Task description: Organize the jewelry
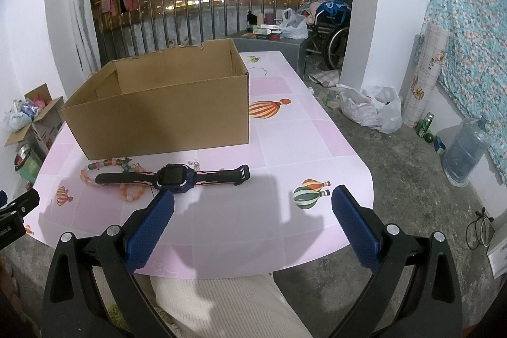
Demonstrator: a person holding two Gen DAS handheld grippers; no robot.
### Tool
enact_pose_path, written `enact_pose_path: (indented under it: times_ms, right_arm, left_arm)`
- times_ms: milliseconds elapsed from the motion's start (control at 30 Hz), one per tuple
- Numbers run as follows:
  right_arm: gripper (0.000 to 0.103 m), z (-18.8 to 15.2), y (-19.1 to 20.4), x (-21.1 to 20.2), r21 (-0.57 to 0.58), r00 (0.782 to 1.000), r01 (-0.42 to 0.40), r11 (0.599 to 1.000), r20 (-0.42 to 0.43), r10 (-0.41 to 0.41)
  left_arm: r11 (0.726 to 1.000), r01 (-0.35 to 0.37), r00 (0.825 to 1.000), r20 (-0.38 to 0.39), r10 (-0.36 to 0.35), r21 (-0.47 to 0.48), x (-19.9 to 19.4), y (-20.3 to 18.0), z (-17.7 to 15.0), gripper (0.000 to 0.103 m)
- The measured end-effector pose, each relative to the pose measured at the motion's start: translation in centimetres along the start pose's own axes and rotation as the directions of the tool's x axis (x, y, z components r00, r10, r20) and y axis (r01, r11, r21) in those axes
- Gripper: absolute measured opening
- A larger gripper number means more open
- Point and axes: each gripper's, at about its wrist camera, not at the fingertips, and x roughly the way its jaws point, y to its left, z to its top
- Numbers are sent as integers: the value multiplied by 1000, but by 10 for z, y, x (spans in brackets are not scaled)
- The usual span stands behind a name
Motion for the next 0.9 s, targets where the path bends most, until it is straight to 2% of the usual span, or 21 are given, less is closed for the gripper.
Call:
enact_pose_path:
  times_ms: [333,633,800,900]
  right_arm:
    - [97,-2,8,-3,1,1000,3,1000,-6,-3]
    - [97,-7,7,26,-28,999,18,999,-40,-19]
    - [97,-5,7,52,-45,994,-26,999,-107,21]
    - [97,-3,5,67,-33,986,-83,996,-146,78]
  left_arm:
    - [1000,-4,1000,-9,4,0,1,-1,-3,95]
    - [1000,4,999,-54,-4,7,27,3,-4,95]
    - [999,29,997,-74,-28,14,49,1,-4,95]
    - [995,95,994,-55,-94,18,60,1,-1,95]
